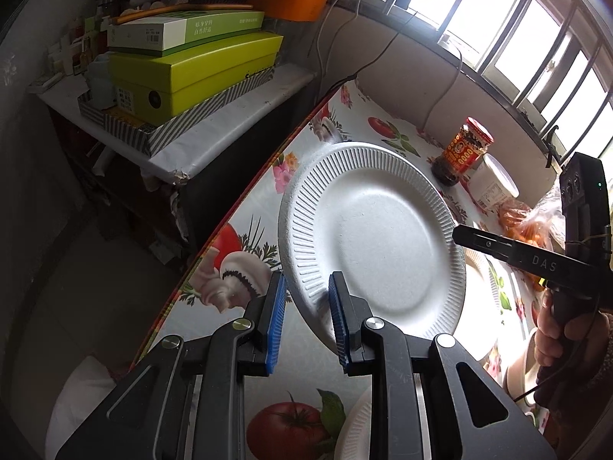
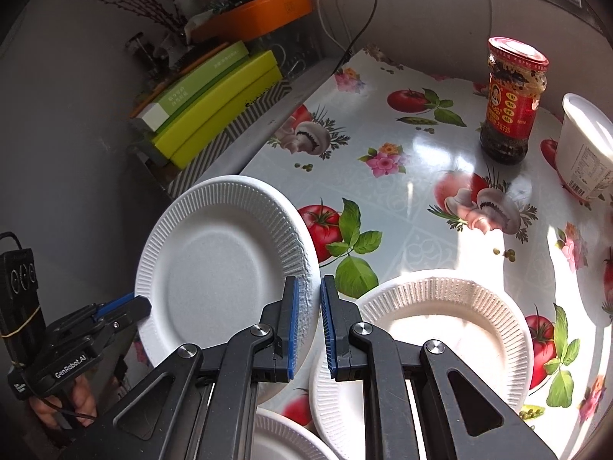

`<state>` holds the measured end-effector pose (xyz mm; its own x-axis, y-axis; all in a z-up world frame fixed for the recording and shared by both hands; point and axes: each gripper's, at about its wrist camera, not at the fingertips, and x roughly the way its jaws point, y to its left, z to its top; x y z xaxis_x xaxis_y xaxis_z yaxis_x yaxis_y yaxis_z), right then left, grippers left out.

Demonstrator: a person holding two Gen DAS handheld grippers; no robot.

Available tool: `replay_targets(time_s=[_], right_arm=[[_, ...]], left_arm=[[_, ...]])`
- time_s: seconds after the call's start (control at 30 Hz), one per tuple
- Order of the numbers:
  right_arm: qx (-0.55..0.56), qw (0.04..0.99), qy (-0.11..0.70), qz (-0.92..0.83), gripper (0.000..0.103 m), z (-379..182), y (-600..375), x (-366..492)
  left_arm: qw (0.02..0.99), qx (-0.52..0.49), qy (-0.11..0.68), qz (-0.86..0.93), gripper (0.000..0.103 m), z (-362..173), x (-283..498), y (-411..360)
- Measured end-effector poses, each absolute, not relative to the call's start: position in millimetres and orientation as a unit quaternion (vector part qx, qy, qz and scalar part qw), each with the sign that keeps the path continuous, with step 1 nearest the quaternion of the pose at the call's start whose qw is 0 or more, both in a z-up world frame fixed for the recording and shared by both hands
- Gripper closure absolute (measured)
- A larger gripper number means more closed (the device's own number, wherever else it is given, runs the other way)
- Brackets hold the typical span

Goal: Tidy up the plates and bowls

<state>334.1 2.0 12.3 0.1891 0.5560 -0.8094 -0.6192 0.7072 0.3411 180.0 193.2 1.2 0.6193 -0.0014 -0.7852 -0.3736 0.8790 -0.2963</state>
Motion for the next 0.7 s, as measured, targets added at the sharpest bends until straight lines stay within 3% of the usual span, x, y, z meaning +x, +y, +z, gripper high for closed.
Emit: replay_targets(time_s=[0.7], right_arm=[[-0.01,0.78,0.508,0.365,0.091,22,-56,271]], left_arm=[[0.877,-0.204,0.428,0.08,0.079,2,128,145]])
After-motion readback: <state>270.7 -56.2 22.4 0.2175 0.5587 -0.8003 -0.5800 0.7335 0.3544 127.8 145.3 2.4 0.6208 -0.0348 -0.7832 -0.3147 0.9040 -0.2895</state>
